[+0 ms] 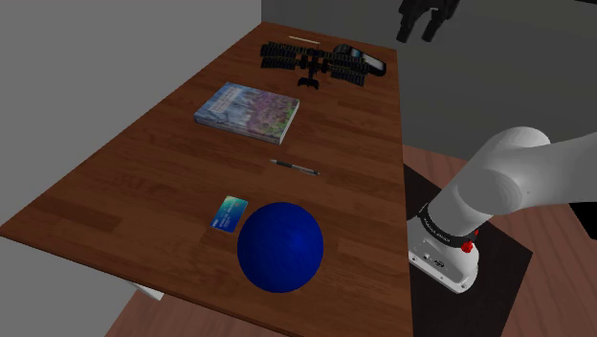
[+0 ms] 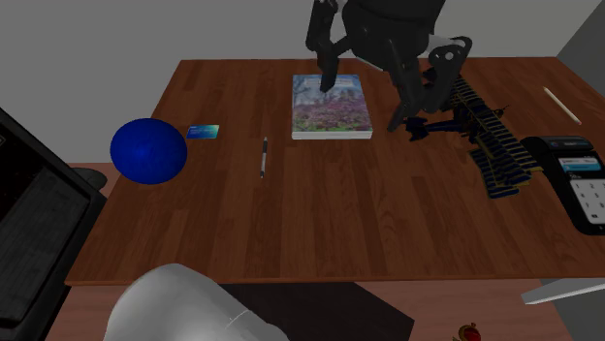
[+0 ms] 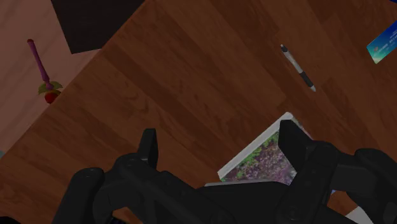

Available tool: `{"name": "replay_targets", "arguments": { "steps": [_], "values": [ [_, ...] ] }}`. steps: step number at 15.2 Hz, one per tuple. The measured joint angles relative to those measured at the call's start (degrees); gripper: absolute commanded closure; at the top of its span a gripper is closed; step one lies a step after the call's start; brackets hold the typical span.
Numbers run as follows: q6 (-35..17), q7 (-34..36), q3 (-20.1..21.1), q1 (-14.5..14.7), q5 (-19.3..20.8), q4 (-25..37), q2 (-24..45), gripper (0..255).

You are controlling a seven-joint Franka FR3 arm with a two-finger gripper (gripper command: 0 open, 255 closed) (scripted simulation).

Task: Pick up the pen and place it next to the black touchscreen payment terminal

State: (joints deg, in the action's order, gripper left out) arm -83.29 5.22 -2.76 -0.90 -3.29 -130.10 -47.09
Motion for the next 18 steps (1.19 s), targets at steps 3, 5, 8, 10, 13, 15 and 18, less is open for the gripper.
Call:
{"name": "replay_targets", "arguments": {
  "steps": [3,5,8,10,13,15,18],
  "values": [
    [-2.0,-0.6,0.6,0.9,-0.4,-1.5,0.6,0],
    [-4.9,-1.7,1.5,2.1,-1.0,-3.7,1.4,0],
    [-9.8,-3.4,3.1,4.2,-2.1,-7.0,3.2,0],
    [-13.1,-4.5,4.1,5.6,-2.7,-8.5,5.0,0],
    [-18.1,-6.2,5.8,7.8,-3.8,-10.7,7.9,0],
    [-21.2,-7.2,7.1,9.3,-4.5,-11.6,10.0,0],
    [-26.1,-8.7,9.0,11.6,-5.6,-13.5,13.0,0]
  ]
}}
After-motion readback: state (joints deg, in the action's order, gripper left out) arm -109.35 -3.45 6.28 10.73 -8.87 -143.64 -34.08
